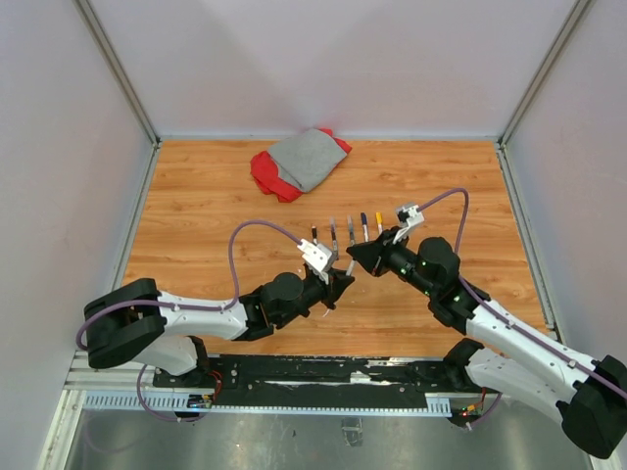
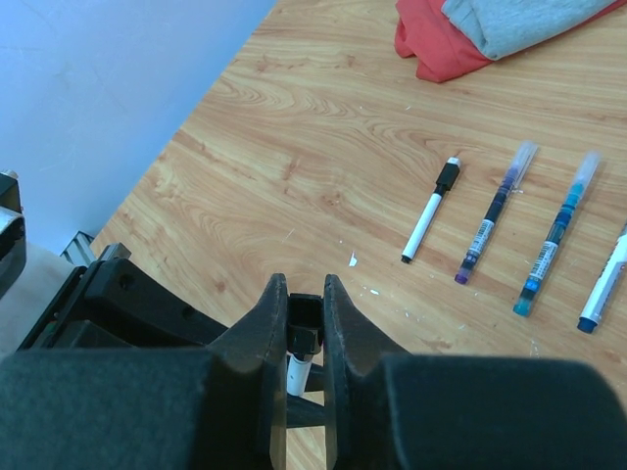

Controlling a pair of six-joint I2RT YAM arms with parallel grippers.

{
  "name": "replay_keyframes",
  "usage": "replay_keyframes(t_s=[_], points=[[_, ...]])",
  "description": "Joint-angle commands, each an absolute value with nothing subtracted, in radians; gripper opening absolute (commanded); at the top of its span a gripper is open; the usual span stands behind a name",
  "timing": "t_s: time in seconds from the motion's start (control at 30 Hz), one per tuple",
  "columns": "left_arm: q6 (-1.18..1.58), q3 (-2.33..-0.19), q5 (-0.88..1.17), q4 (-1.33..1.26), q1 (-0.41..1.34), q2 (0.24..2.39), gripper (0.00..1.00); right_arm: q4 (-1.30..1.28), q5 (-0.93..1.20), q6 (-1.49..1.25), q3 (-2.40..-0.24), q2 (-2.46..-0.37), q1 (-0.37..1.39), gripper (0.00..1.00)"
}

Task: Insert the pens into the pen caps
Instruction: Press the pen cap onto the pen.

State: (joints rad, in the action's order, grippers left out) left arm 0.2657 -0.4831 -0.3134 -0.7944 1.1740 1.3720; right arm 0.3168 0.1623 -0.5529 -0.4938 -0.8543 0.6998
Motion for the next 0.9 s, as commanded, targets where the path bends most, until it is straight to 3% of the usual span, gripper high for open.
replay_keyframes(t_s=[0.0, 0.3, 0.87], points=[[0.245, -0.482, -0.362, -0.851, 1.173, 1.282, 0.01, 0.281, 0.081, -0.544, -0.436, -0.846, 0.79, 0.0], [0.229, -0.545, -0.321, -0.772, 1.173, 1.178, 0.01, 0.283, -0.016, -0.583, -0.384, -0.864, 0.943, 0.01], [0.215, -0.695, -0.347, -0.732, 1.186, 1.138, 0.0, 0.516, 0.084, -0.789, -0.24, -0.887, 1.056, 0.01]])
